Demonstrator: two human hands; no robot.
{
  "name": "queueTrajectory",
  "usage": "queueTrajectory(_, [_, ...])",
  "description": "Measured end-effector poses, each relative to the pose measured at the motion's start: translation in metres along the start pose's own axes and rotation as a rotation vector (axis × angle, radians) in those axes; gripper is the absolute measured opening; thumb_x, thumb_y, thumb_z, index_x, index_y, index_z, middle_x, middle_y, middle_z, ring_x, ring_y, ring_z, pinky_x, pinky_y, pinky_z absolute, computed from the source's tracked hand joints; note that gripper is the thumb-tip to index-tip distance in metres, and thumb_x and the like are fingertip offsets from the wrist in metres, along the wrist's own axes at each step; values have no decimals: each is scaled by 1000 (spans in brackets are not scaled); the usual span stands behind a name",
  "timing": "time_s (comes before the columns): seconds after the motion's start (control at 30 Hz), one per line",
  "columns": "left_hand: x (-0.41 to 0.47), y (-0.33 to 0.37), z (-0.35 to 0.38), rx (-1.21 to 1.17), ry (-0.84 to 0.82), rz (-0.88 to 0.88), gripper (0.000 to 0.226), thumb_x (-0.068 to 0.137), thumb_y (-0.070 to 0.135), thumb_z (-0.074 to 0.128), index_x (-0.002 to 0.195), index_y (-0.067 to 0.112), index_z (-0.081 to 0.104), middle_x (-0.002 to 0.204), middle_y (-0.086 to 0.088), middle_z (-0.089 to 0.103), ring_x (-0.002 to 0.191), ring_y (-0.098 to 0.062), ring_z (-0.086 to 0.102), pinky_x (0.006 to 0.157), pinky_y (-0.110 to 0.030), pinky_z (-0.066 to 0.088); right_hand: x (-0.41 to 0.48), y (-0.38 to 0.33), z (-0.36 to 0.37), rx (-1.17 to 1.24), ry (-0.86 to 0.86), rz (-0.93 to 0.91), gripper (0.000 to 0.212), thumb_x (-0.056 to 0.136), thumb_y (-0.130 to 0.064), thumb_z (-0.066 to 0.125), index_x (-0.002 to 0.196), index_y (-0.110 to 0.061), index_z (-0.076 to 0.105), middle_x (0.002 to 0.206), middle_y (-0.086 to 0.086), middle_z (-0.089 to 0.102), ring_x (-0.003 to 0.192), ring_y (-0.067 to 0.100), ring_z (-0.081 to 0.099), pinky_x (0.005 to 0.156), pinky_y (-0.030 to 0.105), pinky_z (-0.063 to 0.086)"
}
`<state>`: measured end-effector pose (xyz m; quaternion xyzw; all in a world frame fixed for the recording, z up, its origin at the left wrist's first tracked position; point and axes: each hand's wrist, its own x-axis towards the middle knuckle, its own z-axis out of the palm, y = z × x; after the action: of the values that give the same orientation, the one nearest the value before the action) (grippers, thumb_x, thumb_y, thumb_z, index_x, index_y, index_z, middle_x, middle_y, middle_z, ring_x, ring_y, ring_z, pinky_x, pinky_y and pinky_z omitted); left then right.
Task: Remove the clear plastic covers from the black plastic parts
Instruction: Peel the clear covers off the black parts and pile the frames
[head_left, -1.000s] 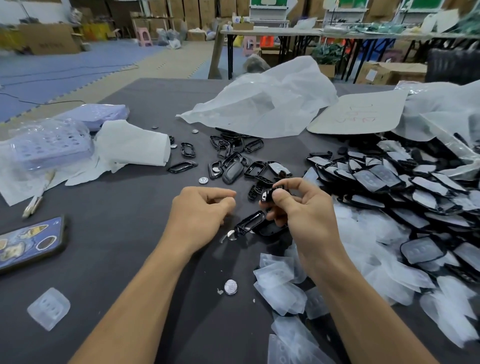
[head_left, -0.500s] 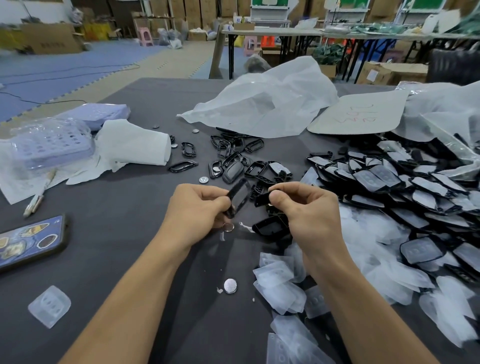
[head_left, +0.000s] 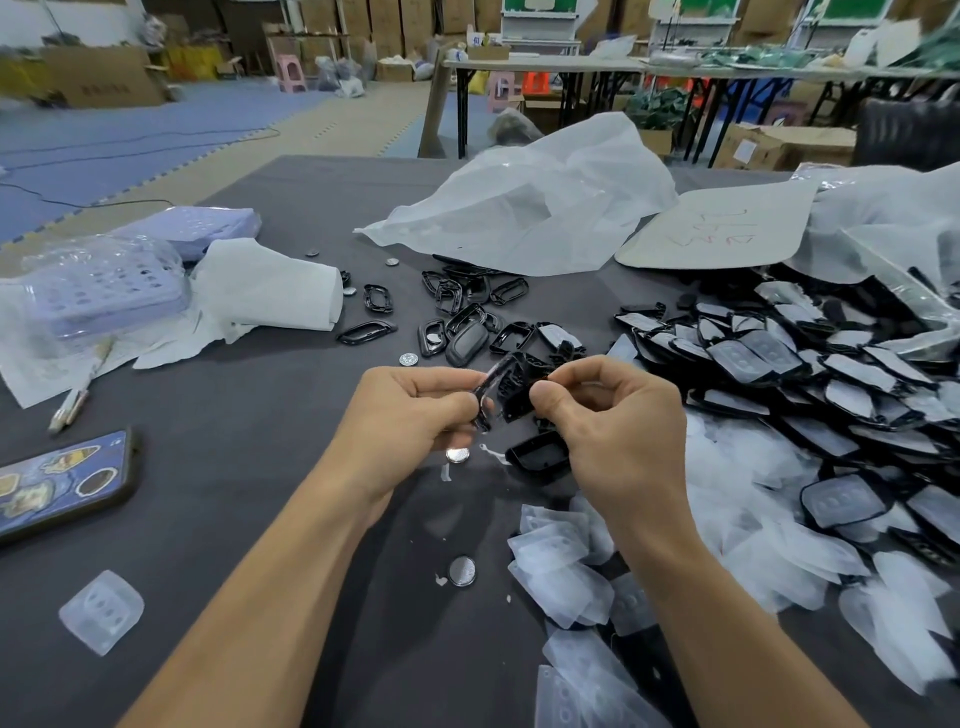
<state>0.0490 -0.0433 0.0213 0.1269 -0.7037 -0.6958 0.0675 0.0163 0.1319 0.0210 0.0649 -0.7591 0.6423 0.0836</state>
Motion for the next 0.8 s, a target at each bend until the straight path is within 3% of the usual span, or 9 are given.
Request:
queueTrajectory(0.17, [-3, 1, 5, 32, -81, 22, 27, 89, -2, 72, 91, 21, 85, 86, -15, 80, 67, -18, 61, 65, -25, 56, -3, -1, 1, -151, 1, -50, 16, 83, -24, 84, 71, -25, 73, 63, -8, 72, 59, 13, 70, 62, 43, 61])
queueTrajectory(0.3, [-2, 0, 6, 21, -43, 10, 23, 89, -3, 71, 98, 14, 84, 87, -12, 80, 66, -16, 62, 67, -26, 57, 0, 2, 1, -160, 37, -31, 16, 83, -23, 84, 71, -24, 73, 63, -8, 72, 59, 10, 70, 61, 35, 60])
queueTrajectory(0.4, [-3, 0, 8, -66, -8, -28, 27, 89, -6, 70, 93, 17, 83, 88, -9, 81, 68, -17, 66, 66, -23, 59, 5, 6, 0, 31, 35, 42, 16, 91, -15, 74, 77, -19, 67, 66, -1, 74, 59, 11, 69, 59, 25, 53])
queueTrajectory(0.5, [-7, 0, 16, -156, -78, -41, 26, 86, -12, 70, 91, 12, 81, 91, -14, 80, 76, -19, 76, 63, -21, 60, 6, 9, 5, 203, -6, 100, 18, 98, -10, 65, 82, -17, 59, 63, 0, 70, 55, 13, 63, 51, 23, 46])
queueTrajectory(0.57, [-8, -2, 21, -156, -121, -46, 25, 83, -16, 70, 98, 3, 75, 97, -20, 79, 80, -24, 76, 63, -25, 61, 5, 10, 6, 193, -1, 56, 20, 98, -10, 64, 81, -19, 58, 58, -2, 64, 52, 14, 58, 49, 24, 44])
queueTrajectory(0.67, [-9, -4, 26, -32, -178, -10, 24, 81, -17, 72, 100, -2, 69, 96, -25, 77, 69, -20, 70, 59, -26, 56, 6, 12, 3, 78, -22, -77, 21, 95, -12, 67, 80, -23, 58, 56, -4, 61, 51, 13, 52, 51, 31, 44])
queueTrajectory(0.8, [-6, -3, 23, -1, -94, 98, 28, 86, 3, 79, 106, 22, 81, 95, -18, 79, 78, -19, 67, 77, -37, 58, 7, 11, -3, -105, -110, -216, 19, 94, -14, 69, 82, -24, 57, 63, -1, 63, 57, 22, 55, 54, 40, 50])
